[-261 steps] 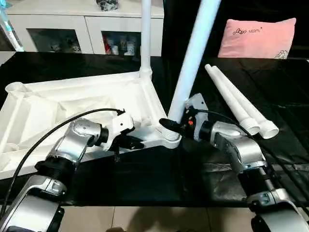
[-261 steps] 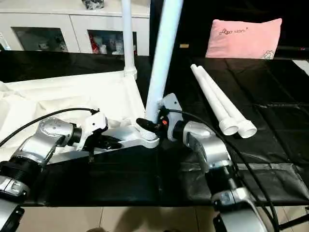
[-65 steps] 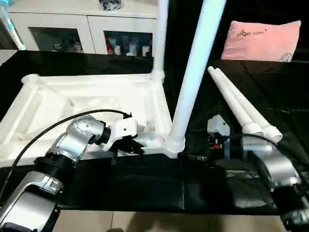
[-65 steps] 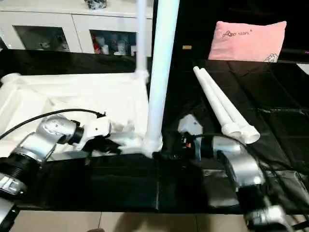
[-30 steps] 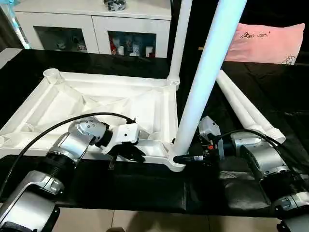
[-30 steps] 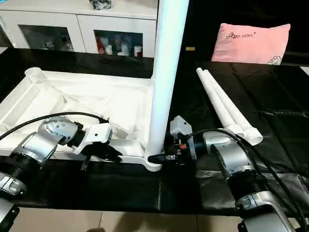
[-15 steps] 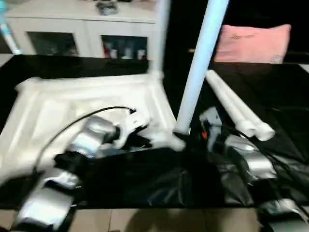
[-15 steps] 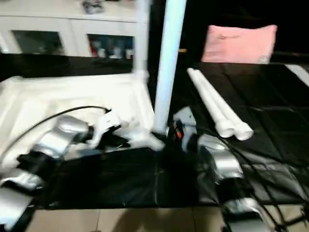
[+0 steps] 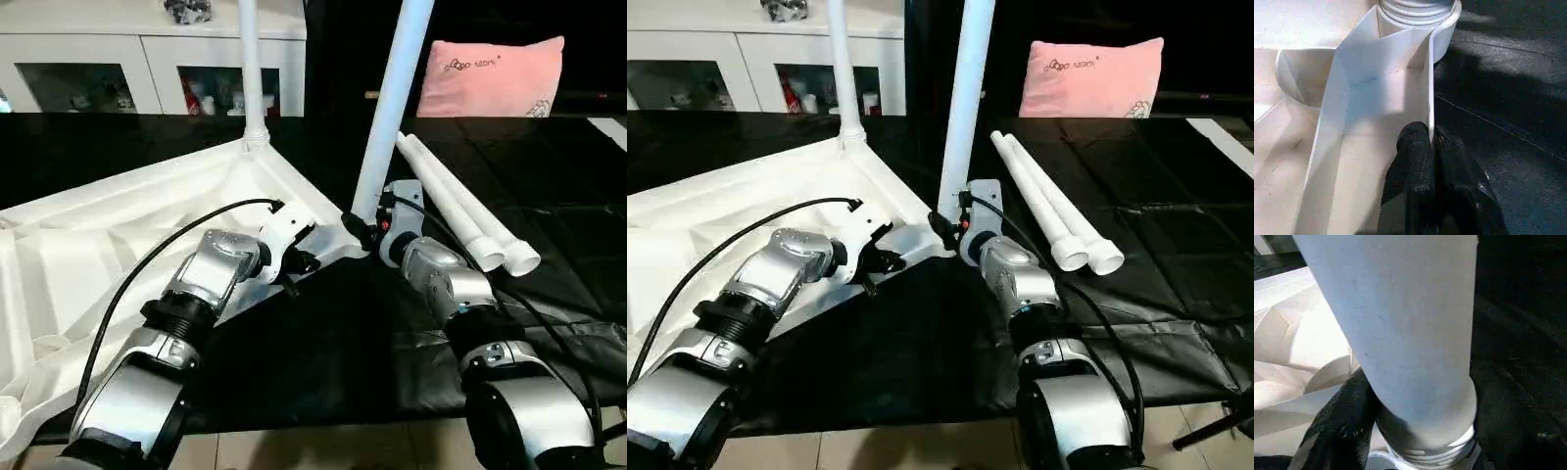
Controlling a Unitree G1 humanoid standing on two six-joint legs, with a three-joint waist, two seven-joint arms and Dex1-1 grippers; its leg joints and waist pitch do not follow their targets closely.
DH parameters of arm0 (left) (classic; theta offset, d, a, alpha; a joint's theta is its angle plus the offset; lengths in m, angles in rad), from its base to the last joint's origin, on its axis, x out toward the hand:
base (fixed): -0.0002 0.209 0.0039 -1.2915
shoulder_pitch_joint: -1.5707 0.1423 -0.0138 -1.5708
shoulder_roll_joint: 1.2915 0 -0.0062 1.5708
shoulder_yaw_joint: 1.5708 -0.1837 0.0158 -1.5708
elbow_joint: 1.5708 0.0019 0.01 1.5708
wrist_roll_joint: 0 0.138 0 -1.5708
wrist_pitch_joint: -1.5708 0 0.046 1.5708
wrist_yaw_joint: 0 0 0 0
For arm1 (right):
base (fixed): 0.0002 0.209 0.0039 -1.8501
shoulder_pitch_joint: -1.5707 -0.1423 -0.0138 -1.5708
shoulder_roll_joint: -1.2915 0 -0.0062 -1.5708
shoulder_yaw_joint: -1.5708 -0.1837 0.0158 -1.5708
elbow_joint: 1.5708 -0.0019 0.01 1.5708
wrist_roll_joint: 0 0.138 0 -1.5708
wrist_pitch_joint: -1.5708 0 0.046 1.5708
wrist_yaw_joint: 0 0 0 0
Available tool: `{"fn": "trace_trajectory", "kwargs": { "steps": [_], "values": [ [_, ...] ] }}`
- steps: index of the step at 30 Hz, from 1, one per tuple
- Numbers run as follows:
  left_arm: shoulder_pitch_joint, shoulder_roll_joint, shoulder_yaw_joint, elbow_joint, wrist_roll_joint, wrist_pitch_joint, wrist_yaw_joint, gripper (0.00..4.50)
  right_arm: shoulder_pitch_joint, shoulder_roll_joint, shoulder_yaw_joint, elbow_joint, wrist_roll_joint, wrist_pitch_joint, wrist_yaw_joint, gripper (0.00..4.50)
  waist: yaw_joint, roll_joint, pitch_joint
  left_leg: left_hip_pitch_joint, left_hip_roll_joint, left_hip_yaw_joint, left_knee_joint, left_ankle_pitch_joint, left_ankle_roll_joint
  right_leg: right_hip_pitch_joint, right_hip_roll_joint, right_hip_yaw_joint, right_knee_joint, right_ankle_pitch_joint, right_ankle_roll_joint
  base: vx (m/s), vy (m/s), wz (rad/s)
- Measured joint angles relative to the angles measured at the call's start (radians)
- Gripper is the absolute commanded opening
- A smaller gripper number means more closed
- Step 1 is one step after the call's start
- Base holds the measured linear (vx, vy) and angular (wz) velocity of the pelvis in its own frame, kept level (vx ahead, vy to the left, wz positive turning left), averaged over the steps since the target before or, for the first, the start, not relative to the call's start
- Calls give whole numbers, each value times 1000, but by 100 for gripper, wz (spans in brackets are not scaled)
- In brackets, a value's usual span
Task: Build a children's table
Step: Rotate leg to tighten
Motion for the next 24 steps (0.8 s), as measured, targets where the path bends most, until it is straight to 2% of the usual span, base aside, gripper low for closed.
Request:
{"fn": "trace_trajectory", "kwargs": {
  "steps": [2, 7, 12, 17, 21, 24],
  "values": [
    [0, 0, -3, -2, 1, 0, -5, 0, 2, 4, 0, 29, 0, 3, -5, 335, 3, 0, 0, 0, 0, 0, 0, 0, 0, 0, 0, 0, 0, 0, 0, 0, 0, 0],
    [0, 12, -14, -1, 7, -24, -7, 0, 24, -8, 0, 24, -8, -35, 28, 395, 9, 1, 1, -1, 0, 0, 0, 0, 0, 0, 0, 0, 0, 0, 0, 0, 0, 0],
    [0, 28, -25, 10, 8, -67, -30, 0, 100, -42, 24, -59, -13, -60, 116, 438, 16, 3, 2, -2, 0, 0, -1, 0, 0, -1, 0, -1, -1, 0, 0, 0, 0, 0],
    [6, 77, -44, 12, 10, -140, -90, 0, 246, -133, 77, -176, -11, -49, 282, 446, 25, 5, 3, -6, 0, 0, 0, 0, 1, -3, 0, -1, -2, 0, 0, 0, 0, 0],
    [14, 113, -58, 10, 16, -207, -139, 0, 278, -194, 84, -243, -6, -52, 386, 446, 28, 10, 6, -10, 0, 1, 1, 2, 4, -7, 0, -1, -1, 1, 0, 0, 0, 0],
    [42, 176, -78, -3, 13, -299, -248, 0, 280, -305, 97, -345, 4, -68, 520, 446, 38, 10, 6, -10, 0, 1, 0, 3, 6, -7, 0, -1, -1, 0, 1, 0, 0, 0]
  ]
}}
